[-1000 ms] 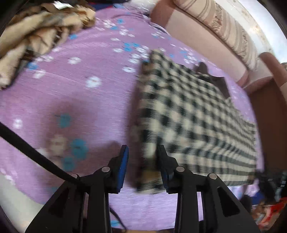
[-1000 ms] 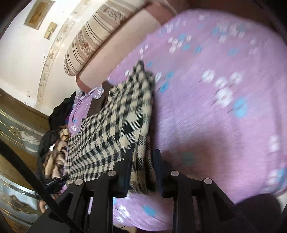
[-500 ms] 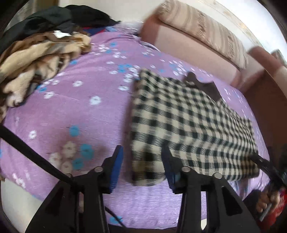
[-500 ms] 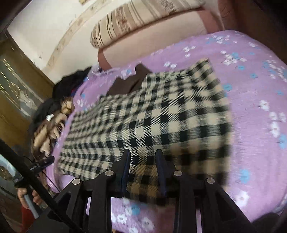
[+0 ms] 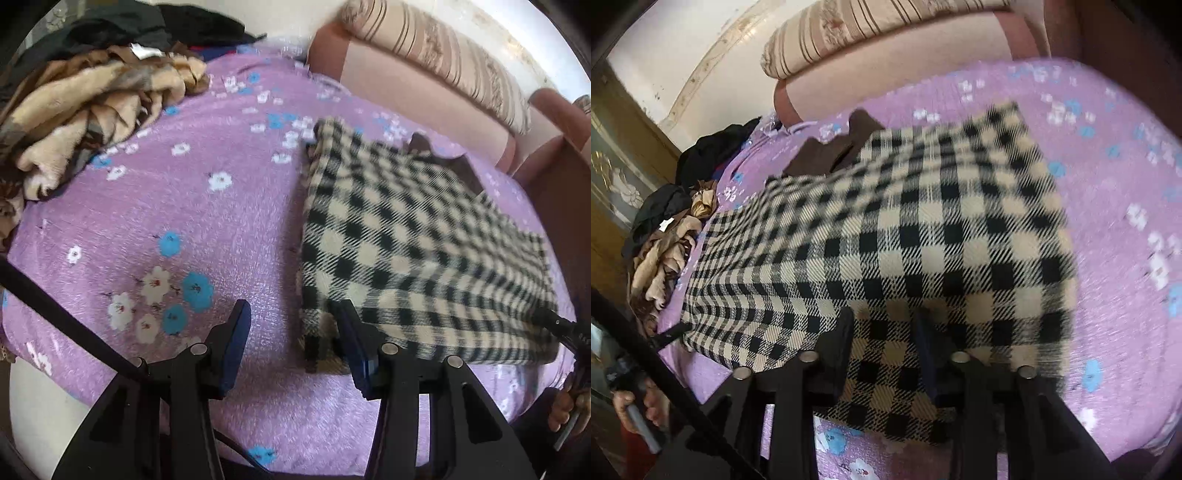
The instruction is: Fold large clothes
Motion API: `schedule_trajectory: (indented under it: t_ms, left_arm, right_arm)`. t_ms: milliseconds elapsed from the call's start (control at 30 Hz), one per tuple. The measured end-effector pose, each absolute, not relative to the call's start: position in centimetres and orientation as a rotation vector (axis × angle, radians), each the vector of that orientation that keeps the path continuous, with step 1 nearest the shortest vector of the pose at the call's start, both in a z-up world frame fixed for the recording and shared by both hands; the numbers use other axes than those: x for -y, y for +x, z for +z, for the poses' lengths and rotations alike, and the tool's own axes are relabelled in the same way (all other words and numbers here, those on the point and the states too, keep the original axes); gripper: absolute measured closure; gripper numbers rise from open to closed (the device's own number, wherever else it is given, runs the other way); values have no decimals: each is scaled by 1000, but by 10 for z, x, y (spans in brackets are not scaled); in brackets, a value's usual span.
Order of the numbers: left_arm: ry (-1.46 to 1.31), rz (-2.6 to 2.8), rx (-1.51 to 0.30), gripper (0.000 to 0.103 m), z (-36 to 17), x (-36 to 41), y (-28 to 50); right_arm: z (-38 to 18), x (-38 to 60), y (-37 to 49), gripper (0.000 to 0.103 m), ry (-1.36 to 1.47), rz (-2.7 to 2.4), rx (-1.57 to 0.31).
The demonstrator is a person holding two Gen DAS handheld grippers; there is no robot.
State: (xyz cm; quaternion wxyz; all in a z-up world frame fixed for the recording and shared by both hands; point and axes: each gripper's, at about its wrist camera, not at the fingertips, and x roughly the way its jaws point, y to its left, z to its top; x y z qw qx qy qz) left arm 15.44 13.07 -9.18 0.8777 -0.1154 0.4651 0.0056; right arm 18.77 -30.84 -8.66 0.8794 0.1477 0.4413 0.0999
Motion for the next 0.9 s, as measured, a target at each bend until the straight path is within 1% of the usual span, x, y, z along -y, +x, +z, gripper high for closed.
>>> schedule_trajectory:
  t_ms: [300, 367, 400, 500, 733, 800, 900]
  left_arm:
    - [-194, -9, -894, 55, -67, -95, 126]
    - [-174, -14, -884, 52, -66, -82, 123]
    - [-163, -16, -879, 51, -65, -75, 121]
    - [-131, -22, -865, 46, -63, -54, 114]
    - [-63, -78, -881, 45, -66, -8, 108]
    - [-61, -93, -883, 45, -67, 1, 108]
    - [-52, -121, -878, 44, -68, 15, 104]
  right_arm:
    - [-67, 344, 161, 60, 331, 92, -839]
    - [-67, 352, 154, 59, 336, 64, -824]
    - [-67, 356, 150, 57, 341, 49, -814]
    - [-72, 366, 141, 56, 353, 3, -791]
    - [-87, 387, 129, 56, 346, -98, -763]
    - [-90, 395, 129, 52, 395, -99, -762]
    - [-96, 403, 131, 51, 441, -104, -775]
